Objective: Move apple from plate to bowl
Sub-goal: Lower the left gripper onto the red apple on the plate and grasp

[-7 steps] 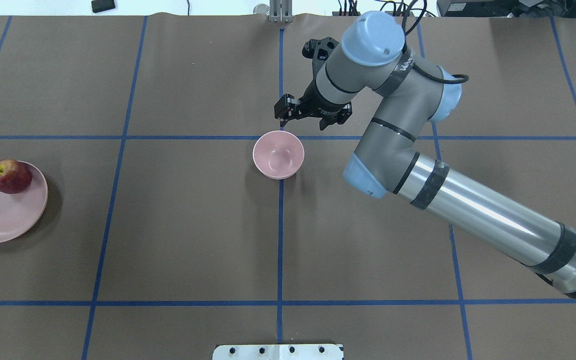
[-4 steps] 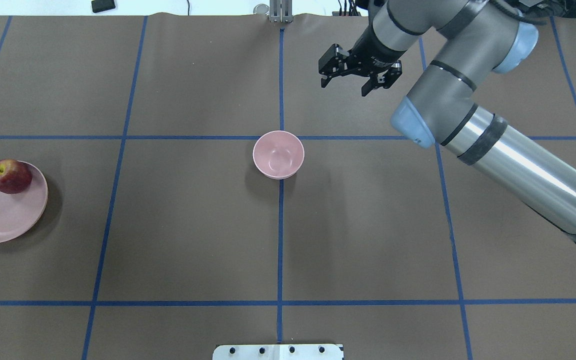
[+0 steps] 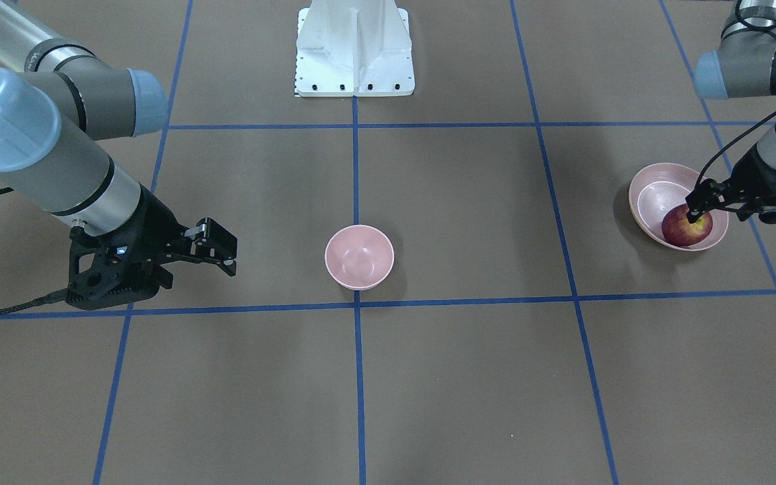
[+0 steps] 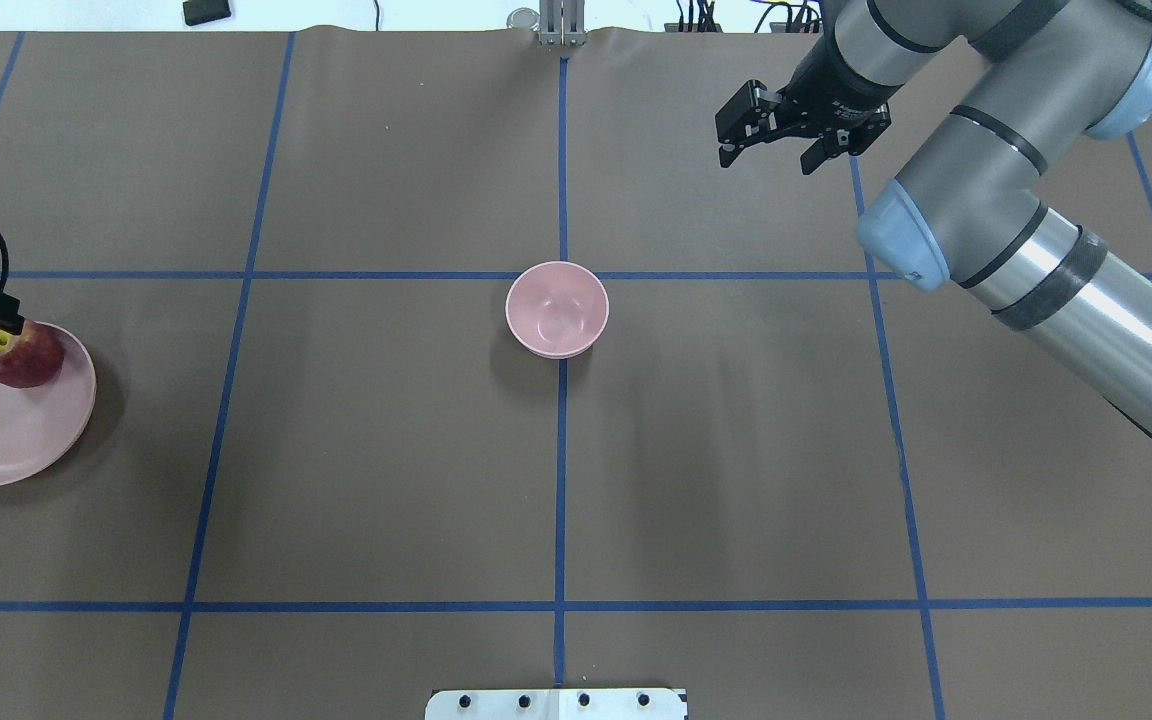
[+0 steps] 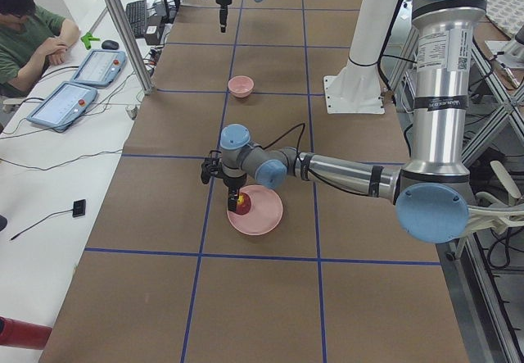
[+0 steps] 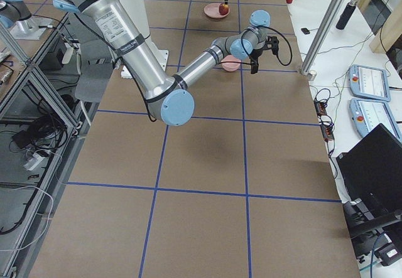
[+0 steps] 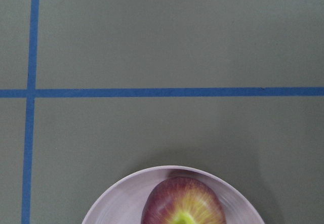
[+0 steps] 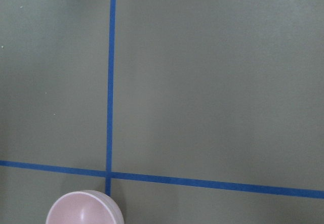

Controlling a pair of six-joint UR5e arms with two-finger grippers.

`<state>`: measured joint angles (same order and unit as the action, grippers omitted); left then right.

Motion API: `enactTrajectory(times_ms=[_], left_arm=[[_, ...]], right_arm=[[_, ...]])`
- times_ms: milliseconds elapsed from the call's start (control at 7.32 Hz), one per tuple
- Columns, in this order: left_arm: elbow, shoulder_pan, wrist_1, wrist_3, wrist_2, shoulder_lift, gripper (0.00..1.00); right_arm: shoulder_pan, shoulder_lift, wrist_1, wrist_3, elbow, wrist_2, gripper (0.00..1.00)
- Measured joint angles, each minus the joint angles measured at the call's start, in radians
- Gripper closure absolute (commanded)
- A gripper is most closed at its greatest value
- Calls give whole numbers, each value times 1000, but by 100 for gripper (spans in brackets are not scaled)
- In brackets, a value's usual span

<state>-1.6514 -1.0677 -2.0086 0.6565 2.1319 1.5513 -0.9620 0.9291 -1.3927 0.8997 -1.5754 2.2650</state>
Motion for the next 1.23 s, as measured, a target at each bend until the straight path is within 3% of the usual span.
enactTrajectory(times_ms=[410,820,1230], left_arm=[[43,25,-49,22,-1,10,2],[-12,20,-38,28,119,-4,2],[-10,21,-38,28,102,-8,2]], right_arm=[[-15,10,-2,-14,-3,6,0],[-23,23,0,-30,-5,11,0],[-6,27,0,-30,-5,0,0]])
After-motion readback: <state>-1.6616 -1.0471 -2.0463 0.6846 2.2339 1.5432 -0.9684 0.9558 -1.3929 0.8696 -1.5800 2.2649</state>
